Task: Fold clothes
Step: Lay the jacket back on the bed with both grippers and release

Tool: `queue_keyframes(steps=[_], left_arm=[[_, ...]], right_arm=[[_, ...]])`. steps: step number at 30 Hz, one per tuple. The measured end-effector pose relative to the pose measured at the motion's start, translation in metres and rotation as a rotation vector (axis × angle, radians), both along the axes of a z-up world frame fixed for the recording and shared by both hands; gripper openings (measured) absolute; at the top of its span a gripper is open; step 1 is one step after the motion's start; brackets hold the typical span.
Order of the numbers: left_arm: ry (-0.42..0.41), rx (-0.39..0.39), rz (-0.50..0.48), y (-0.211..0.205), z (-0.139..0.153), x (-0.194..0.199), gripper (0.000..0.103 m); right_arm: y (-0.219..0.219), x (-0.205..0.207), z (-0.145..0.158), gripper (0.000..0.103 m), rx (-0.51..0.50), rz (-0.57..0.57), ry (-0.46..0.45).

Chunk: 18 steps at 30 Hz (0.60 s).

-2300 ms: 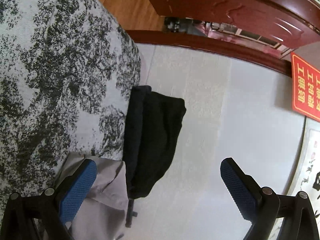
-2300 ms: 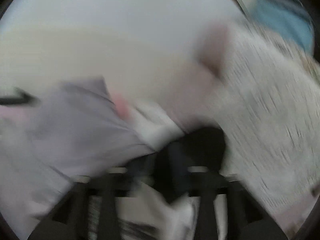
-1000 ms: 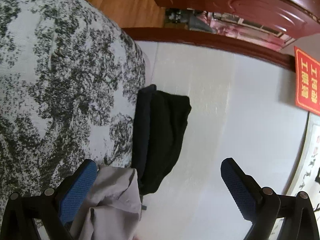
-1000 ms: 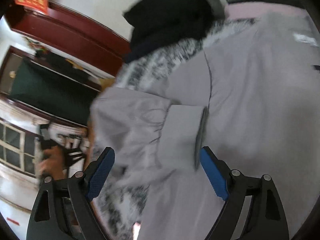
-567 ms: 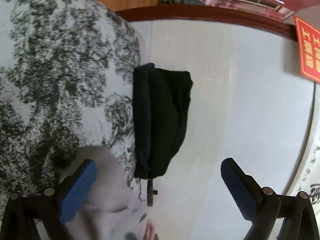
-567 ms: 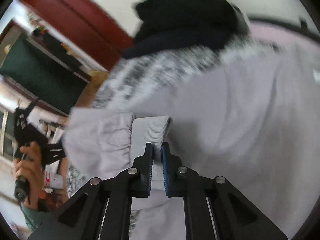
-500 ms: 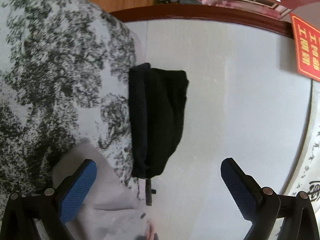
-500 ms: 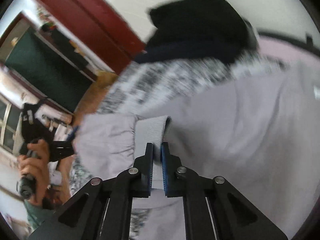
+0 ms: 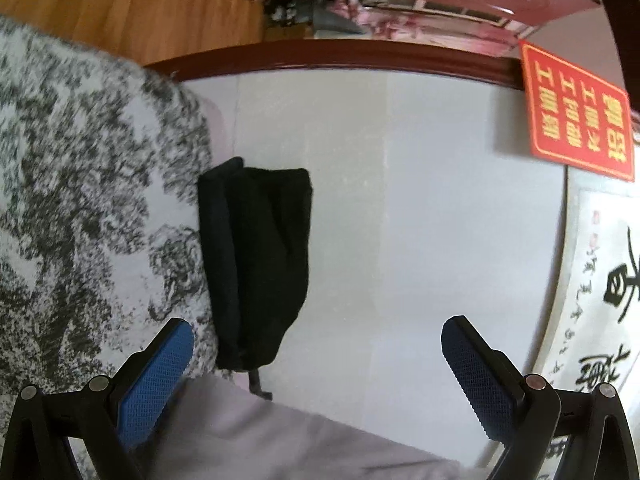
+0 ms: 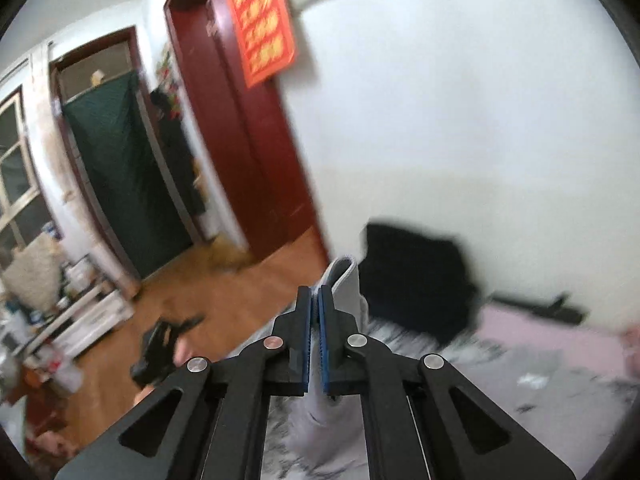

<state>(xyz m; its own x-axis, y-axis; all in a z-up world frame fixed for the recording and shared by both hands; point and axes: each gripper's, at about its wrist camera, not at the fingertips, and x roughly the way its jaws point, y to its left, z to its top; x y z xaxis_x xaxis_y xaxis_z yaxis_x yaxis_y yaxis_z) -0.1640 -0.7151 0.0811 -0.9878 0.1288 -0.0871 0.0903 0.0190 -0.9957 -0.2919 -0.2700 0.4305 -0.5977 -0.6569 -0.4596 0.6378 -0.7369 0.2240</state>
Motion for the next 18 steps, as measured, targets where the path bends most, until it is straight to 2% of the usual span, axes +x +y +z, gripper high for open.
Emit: queue_keyframes(steps=[2,7,9,12,15,18], left_arm=[[0.004,-0.019,-0.005,0.003,0.007,0.0,0.102],[0.012,-0.004,-0.061,0.018,0.015,-0.007,0.102],[-0.004,-0.027,-0.077,0.028,0.021,-0.012,0.102],[-0.018,-0.093,-0.101,0.043,0.036,-0.017,0.102],[-0.011,-0.151,-0.114,0.054,0.051,-0.022,0.102],[0.011,-0.141,-0.117,0.062,0.056,-0.026,0.102]], right_arm=[[0.032,-0.002,0.014,0.003,0.034,-0.104,-0.004],[0.133,-0.022,-0.014,0.003,0.09,-0.36,-0.064],[0.184,-0.042,-0.056,0.003,0.132,-0.466,-0.134],[0.262,-0.064,-0.117,0.003,0.137,-0.591,-0.237],[0.306,-0.071,-0.158,0.003,0.099,-0.628,-0.292],[0.35,-0.078,-0.199,0.003,0.06,-0.664,-0.347]])
